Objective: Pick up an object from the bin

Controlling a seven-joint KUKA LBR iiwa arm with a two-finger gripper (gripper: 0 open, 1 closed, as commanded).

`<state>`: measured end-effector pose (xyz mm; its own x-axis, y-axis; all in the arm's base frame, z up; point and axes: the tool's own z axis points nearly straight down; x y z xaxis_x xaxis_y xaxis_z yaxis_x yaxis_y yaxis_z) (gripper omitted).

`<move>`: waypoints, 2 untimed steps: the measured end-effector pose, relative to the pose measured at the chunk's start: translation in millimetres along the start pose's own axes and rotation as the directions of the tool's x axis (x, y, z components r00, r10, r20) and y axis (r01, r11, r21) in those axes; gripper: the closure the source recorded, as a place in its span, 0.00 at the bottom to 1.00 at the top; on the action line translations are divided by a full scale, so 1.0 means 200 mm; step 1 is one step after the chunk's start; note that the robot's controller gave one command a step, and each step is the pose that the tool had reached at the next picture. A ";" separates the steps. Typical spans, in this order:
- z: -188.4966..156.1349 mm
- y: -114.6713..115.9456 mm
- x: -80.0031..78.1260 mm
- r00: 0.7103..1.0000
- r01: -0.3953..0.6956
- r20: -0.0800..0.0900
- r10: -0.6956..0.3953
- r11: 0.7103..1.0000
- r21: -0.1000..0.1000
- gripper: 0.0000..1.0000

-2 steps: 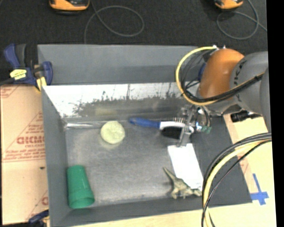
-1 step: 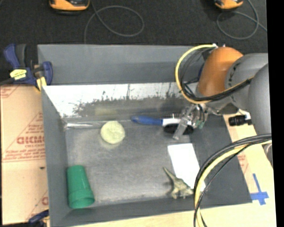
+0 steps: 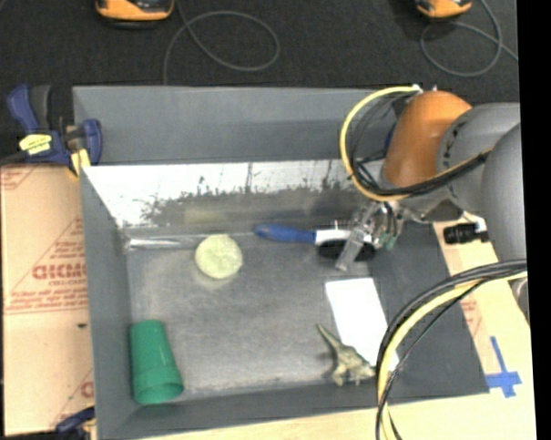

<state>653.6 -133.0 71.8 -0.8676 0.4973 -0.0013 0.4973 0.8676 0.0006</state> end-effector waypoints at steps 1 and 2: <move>-0.01 0.00 0.01 1.000 0.000 -0.002 0.000 1.000 0.001 1.00; -0.10 -0.01 0.02 1.000 0.000 -0.011 0.000 1.000 0.004 1.00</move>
Offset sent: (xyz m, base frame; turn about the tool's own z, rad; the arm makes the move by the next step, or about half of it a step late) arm -0.0002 0.0002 0.0213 0.0000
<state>649.6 -132.7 92.7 -0.8677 0.4970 0.0097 0.4970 0.8677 -0.0037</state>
